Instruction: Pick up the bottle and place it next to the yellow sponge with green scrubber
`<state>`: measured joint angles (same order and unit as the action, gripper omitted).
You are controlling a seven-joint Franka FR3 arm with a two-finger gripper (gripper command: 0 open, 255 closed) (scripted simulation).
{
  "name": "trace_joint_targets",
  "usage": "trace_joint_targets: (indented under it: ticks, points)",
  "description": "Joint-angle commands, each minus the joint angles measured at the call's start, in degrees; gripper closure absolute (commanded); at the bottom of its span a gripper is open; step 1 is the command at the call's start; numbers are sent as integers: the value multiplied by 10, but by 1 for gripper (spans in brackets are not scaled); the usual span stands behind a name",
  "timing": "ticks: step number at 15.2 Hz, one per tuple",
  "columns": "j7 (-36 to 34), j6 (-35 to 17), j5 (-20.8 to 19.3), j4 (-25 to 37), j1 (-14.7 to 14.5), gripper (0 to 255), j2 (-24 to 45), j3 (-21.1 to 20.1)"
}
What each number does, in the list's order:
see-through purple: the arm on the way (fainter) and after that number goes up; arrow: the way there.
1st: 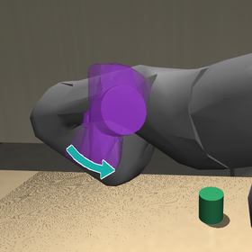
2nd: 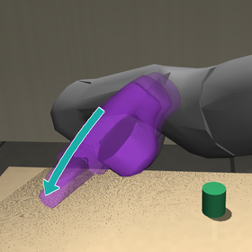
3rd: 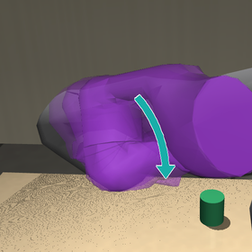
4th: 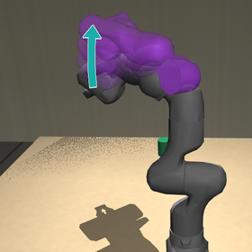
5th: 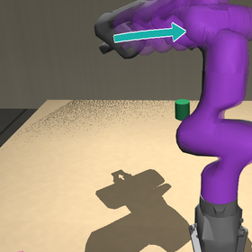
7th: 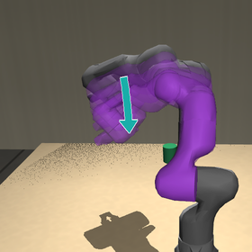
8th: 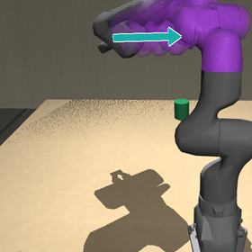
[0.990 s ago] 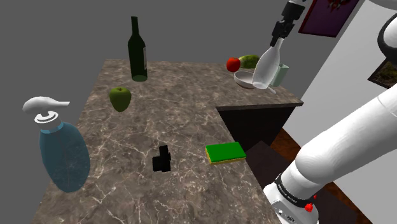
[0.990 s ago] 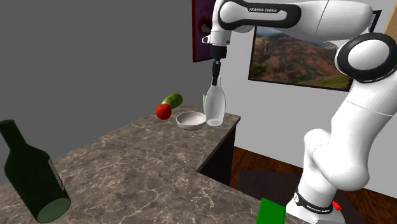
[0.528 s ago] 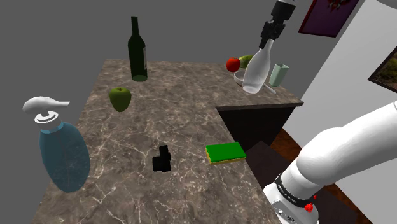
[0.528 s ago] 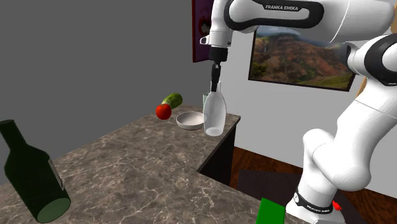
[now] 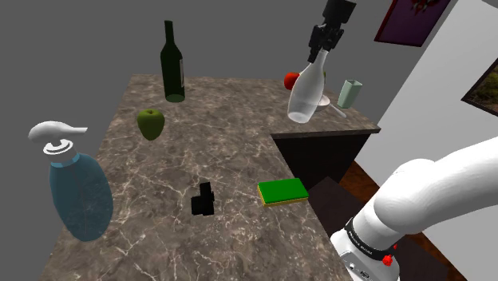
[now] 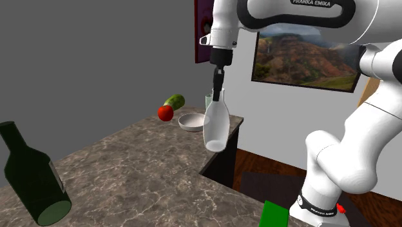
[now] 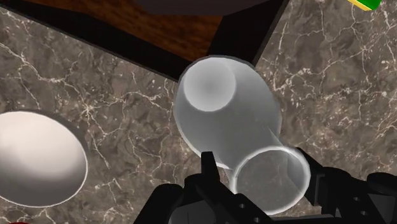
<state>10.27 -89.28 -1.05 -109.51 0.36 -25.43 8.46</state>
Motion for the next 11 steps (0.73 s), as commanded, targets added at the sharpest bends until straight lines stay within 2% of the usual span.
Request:
trace_joint_targets:
  ticks: [1,8,11]
  points:
    - [-30,-2,6,-10,-8,255,-9,-22]
    - [-130,-5,31,-15,-37,255,-13,-98]
    - [-137,-21,33,-35,-39,255,-17,-104]
